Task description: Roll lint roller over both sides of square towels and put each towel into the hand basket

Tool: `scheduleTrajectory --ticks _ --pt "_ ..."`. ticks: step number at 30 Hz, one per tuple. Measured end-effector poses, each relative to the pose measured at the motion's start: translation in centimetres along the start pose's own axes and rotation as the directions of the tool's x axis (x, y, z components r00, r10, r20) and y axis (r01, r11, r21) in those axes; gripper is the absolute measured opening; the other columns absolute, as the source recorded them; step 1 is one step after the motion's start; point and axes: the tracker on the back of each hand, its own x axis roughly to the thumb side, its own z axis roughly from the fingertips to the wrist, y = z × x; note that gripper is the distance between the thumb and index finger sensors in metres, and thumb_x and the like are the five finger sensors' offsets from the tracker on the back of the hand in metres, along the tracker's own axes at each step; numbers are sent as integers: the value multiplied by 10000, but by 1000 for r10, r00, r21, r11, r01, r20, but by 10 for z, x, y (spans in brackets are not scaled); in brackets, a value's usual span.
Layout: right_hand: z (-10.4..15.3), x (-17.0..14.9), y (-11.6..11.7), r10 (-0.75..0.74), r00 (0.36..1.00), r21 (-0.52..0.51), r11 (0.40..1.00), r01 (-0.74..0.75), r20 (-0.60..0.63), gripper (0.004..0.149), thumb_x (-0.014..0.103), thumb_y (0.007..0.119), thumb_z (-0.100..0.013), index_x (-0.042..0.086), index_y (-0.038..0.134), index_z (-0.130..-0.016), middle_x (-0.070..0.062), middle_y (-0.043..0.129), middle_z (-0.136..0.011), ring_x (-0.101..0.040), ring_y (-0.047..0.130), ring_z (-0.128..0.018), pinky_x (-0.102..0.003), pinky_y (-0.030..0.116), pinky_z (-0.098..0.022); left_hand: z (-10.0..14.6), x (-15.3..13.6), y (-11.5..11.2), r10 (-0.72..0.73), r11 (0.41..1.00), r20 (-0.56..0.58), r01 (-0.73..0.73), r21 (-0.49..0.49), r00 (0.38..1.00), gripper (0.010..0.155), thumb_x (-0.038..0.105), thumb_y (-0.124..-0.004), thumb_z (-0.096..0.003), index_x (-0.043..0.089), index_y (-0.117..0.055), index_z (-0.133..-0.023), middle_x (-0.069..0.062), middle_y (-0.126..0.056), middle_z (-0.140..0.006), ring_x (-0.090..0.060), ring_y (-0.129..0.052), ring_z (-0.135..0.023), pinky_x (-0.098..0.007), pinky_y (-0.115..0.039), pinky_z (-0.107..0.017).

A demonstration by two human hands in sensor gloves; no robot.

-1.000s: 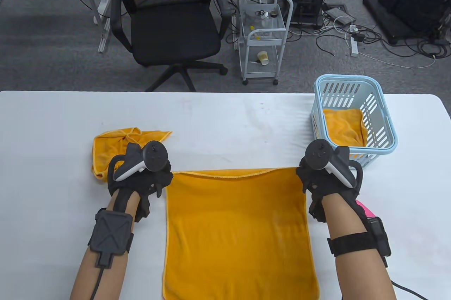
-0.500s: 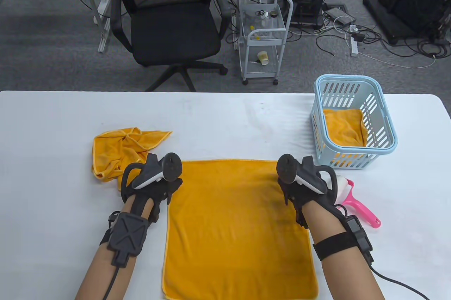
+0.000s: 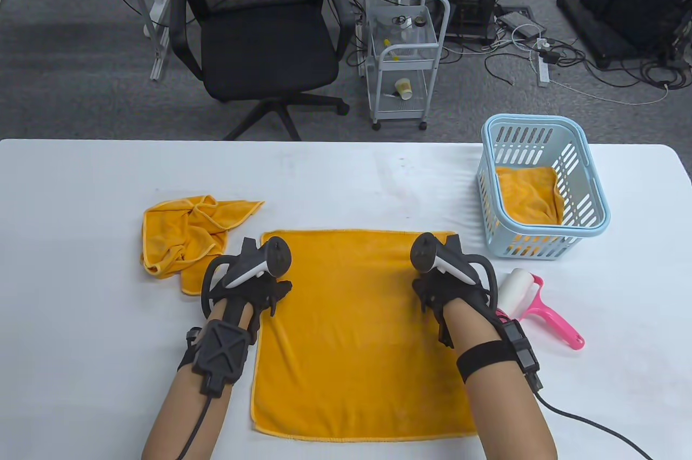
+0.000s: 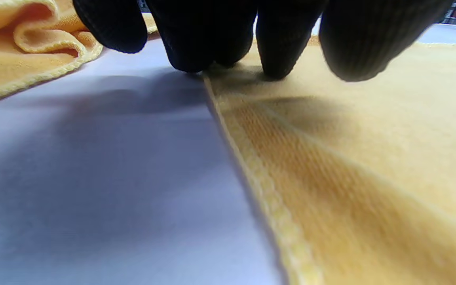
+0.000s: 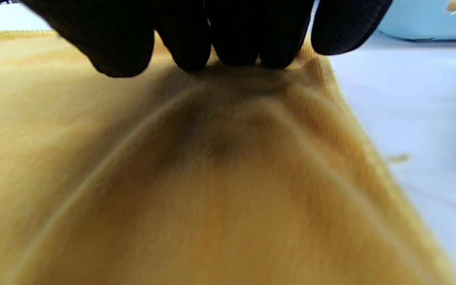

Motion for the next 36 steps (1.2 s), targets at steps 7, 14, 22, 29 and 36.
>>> scheduleTrajectory --ticks 7,14,22,29,36 --pt "6 3 -12 25 998 -49 999 -22 61 675 465 744 -547 145 532 -1102 -195 437 -1135 -489 505 -1027 -670 568 -663 16 0 3 -52 999 49 53 -13 997 655 567 -759 -471 325 -585 -1055 -79 -469 -1201 -409 -610 -1094 -658 -545 -745" --pt "64 -49 -39 171 985 -179 970 -162 33 818 575 810 -495 123 531 -1117 -214 520 -1128 -503 587 -1004 -662 608 -649 79 8 -4 -146 985 225 162 -57 963 751 619 -778 -443 296 -548 -1080 -92 -482 -1213 -416 -652 -1087 -653 -571 -743" --pt "100 -131 -27 163 975 -58 983 -173 -148 1058 645 887 -434 18 401 -1134 -282 464 -1132 -557 554 -1004 -691 602 -638 116 11 -40 -106 972 315 166 -169 943 984 703 -838 -352 248 -415 -1115 -137 -329 -1234 -473 -541 -1117 -684 -538 -747" --pt "91 -170 3 187 935 61 982 -177 -300 971 524 916 -475 -11 426 -1121 -311 511 -1102 -568 605 -977 -688 626 -624 118 15 -65 -193 950 322 259 -175 927 1073 698 -860 -323 211 -313 -1107 -172 -150 -1205 -496 -363 -1113 -691 -496 -750" --pt "80 -179 16 111 925 -51 989 -138 -364 571 391 871 -520 103 738 -994 -211 776 -985 -481 802 -889 -633 725 -581 119 12 -66 -191 952 333 257 -167 923 1071 688 -870 -322 211 -310 -1100 -162 -173 -1209 -486 -351 -1112 -693 -494 -748"
